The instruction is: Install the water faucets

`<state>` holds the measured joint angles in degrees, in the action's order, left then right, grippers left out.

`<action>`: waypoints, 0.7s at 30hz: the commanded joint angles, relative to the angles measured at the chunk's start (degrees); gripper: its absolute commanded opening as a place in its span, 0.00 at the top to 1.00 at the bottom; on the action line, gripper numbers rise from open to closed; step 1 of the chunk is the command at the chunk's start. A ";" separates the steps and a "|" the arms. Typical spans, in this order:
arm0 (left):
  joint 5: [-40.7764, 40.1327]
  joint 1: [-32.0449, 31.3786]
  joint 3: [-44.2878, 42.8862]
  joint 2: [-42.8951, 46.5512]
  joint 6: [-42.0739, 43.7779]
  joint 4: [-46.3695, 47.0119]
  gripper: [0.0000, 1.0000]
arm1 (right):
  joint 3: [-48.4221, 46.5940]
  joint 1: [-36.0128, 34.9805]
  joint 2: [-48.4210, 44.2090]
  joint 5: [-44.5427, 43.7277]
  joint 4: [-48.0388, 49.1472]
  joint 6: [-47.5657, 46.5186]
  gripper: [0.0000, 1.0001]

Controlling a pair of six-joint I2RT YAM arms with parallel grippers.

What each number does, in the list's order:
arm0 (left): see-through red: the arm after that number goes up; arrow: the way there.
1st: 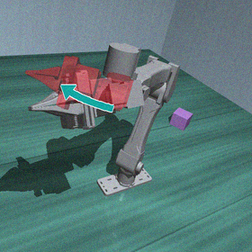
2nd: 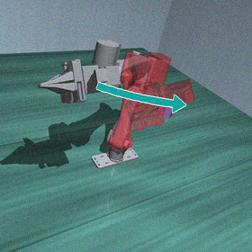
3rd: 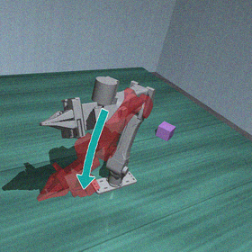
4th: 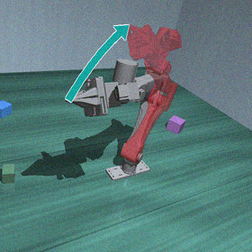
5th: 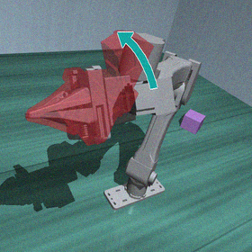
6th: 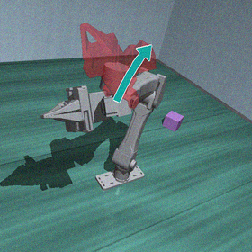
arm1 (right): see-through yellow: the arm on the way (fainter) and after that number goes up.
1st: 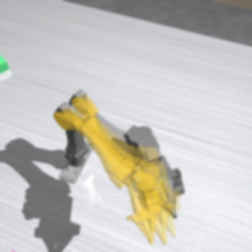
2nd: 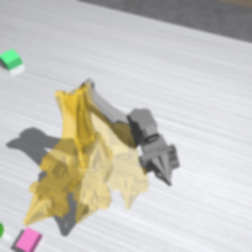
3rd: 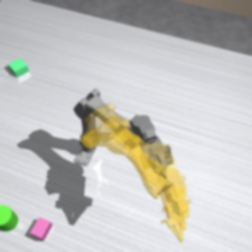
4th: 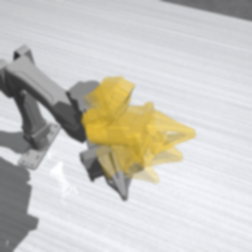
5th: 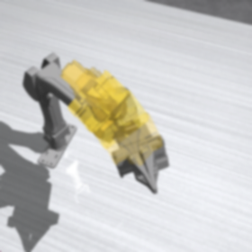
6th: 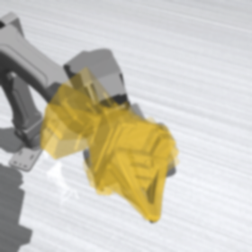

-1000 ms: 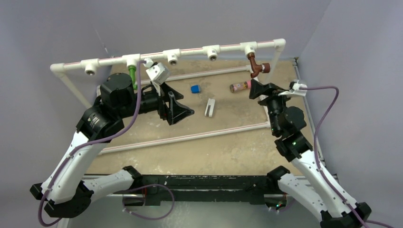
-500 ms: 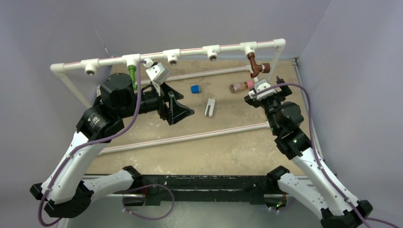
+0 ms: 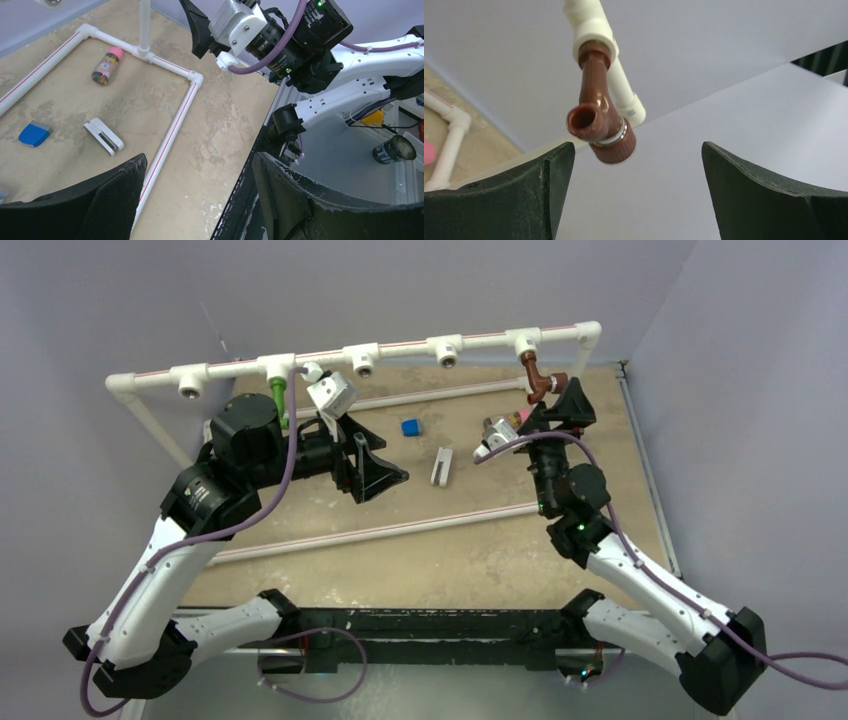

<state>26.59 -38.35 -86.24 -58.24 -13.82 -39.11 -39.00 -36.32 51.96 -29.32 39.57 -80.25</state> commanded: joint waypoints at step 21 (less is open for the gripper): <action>0.13 -0.32 0.19 1.63 1.26 0.40 0.23 | -9.64 0.30 13.46 -6.53 5.23 9.02 0.67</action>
<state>26.37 -38.39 -86.24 -57.58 -13.76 -39.11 -46.92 -36.93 65.43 -31.86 43.18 -78.48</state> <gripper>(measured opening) 0.767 0.422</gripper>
